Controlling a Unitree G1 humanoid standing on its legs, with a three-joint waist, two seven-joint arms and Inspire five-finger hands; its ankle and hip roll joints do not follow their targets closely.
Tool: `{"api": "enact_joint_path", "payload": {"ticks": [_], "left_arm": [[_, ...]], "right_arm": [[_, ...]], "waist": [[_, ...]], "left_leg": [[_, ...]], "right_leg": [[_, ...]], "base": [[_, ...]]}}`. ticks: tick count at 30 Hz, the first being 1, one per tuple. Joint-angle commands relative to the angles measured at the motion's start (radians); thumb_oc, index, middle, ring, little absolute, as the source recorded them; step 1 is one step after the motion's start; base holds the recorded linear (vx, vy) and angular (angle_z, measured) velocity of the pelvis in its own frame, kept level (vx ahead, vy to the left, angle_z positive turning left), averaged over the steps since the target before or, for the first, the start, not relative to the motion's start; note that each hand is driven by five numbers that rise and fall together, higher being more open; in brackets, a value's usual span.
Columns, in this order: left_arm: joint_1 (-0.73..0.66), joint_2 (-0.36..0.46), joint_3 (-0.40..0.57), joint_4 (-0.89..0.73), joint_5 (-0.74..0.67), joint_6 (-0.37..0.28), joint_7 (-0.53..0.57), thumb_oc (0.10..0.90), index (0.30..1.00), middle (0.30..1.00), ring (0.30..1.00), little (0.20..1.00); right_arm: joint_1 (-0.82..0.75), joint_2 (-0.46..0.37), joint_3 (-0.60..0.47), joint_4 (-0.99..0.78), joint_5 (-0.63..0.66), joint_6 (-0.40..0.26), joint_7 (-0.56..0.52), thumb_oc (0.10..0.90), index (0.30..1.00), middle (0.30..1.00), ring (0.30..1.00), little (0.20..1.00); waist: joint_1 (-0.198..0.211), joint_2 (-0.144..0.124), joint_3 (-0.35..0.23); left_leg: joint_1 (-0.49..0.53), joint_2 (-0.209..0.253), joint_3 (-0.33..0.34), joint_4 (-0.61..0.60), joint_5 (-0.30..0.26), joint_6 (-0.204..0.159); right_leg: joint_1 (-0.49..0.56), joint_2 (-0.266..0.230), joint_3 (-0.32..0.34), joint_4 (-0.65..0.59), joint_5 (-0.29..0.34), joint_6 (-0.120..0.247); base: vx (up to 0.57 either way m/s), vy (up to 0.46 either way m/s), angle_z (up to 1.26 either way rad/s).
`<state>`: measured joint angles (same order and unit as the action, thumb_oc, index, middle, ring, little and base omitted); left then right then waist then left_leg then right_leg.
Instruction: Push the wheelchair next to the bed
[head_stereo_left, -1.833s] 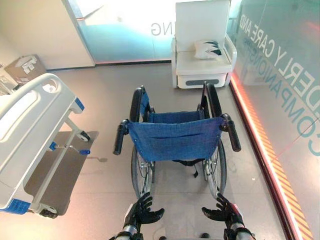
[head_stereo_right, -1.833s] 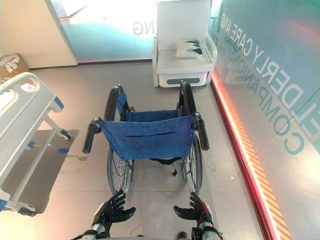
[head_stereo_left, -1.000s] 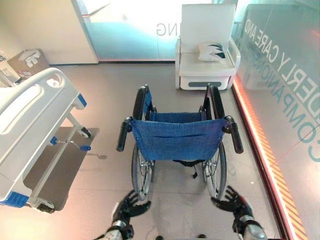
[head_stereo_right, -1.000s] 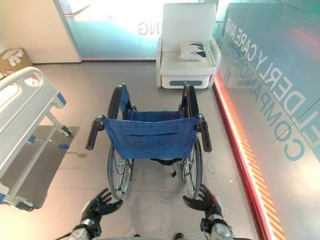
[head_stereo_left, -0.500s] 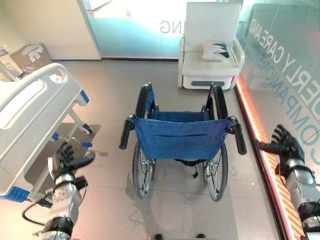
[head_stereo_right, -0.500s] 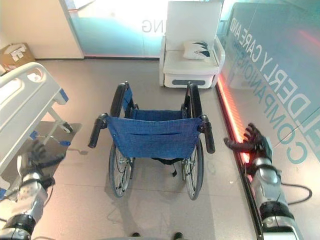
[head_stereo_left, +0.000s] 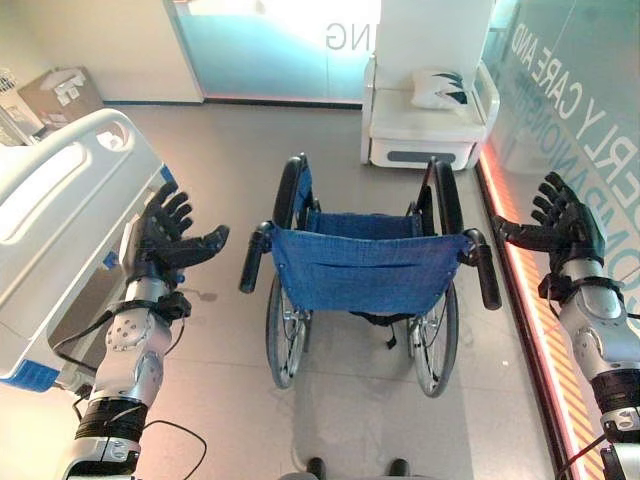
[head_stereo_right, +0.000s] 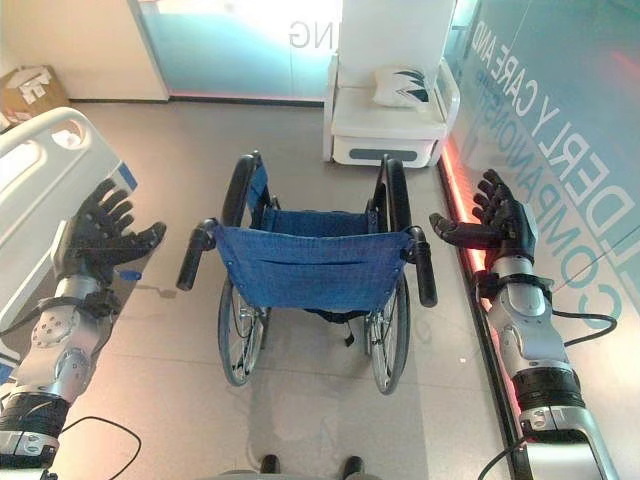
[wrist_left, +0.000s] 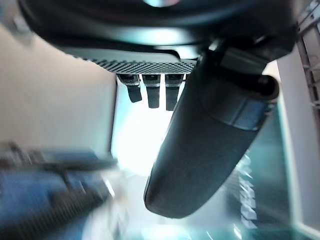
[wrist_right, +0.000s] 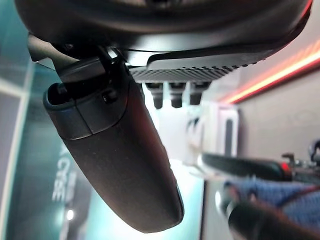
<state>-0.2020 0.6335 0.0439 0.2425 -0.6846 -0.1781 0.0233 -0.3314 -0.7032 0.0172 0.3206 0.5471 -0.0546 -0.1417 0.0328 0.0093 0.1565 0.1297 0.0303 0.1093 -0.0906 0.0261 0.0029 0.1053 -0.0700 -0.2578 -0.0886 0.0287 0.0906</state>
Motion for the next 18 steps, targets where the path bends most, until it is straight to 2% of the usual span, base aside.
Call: {"api": "enact_joint_path", "payload": {"ticks": [1, 5, 9, 14, 17, 18], "left_arm": [[-0.073, 0.049, -0.01, -0.096, -0.031, -0.037, -0.108, 0.8, 0.9, 0.9, 0.9, 0.9], [-0.05, 0.049, -0.014, -0.138, -0.015, -0.014, -0.149, 0.8, 0.9, 0.9, 0.9, 0.9], [-0.032, 0.07, -0.014, -0.144, 0.003, 0.02, -0.174, 0.8, 0.9, 0.9, 0.9, 0.9], [-0.026, 0.098, -0.026, -0.131, 0.045, 0.068, -0.191, 0.8, 0.9, 0.9, 0.9, 0.9], [-0.027, 0.111, -0.036, -0.115, 0.081, 0.08, -0.179, 0.8, 0.9, 0.9, 0.9, 0.9], [-0.03, 0.121, -0.046, -0.092, 0.133, 0.079, -0.144, 0.8, 0.9, 0.9, 0.9, 0.9]], "right_arm": [[-0.06, -0.04, -0.004, -0.13, -0.07, -0.065, 0.017, 0.8, 0.9, 0.9, 0.9, 0.9], [-0.017, -0.028, -0.009, -0.192, -0.102, -0.035, 0.054, 0.8, 0.9, 0.9, 0.9, 0.9], [0.025, -0.027, -0.004, -0.233, -0.131, 0.024, 0.096, 0.8, 0.9, 0.9, 0.9, 0.9], [0.038, -0.043, 0.003, -0.256, -0.134, 0.044, 0.117, 0.8, 0.9, 0.9, 0.9, 0.9], [0.036, -0.046, 0.013, -0.262, -0.139, 0.054, 0.118, 0.8, 0.9, 0.9, 0.9, 0.9], [0.033, -0.051, 0.023, -0.261, -0.144, 0.059, 0.117, 0.8, 0.9, 0.9, 0.9, 0.9]], "waist": [[-0.003, -0.022, -0.069], [-0.009, -0.022, -0.067], [-0.017, -0.021, -0.066], [-0.02, -0.02, -0.062], [-0.021, -0.018, -0.058], [-0.023, -0.016, -0.056]], "left_leg": [[-0.01, -0.061, -0.005, 0.003, -0.066, 0.02], [-0.009, -0.059, -0.002, 0.003, -0.064, 0.022], [-0.007, -0.058, 0.005, 0.003, -0.061, 0.025], [-0.007, -0.057, 0.011, 0.006, -0.059, 0.026], [-0.008, -0.058, 0.014, 0.009, -0.059, 0.028], [-0.008, -0.058, 0.016, 0.011, -0.058, 0.028]], "right_leg": [[-0.012, 0.002, 0.002, 0.052, -0.045, 0.015], [-0.015, 0.003, 0.005, 0.056, -0.043, 0.018], [-0.02, 0.006, 0.011, 0.062, -0.042, 0.021], [-0.025, 0.008, 0.015, 0.069, -0.042, 0.023], [-0.027, 0.009, 0.018, 0.072, -0.041, 0.023], [-0.028, 0.01, 0.019, 0.074, -0.041, 0.023]], "base": [[0.0, 0.0, 0.0], [0.0, 0.0, 0.0], [0.0, 0.0, 0.0], [0.0, 0.0, 0.0], [0.0, 0.0, 0.0], [0.0, 0.0, 0.0]]}}
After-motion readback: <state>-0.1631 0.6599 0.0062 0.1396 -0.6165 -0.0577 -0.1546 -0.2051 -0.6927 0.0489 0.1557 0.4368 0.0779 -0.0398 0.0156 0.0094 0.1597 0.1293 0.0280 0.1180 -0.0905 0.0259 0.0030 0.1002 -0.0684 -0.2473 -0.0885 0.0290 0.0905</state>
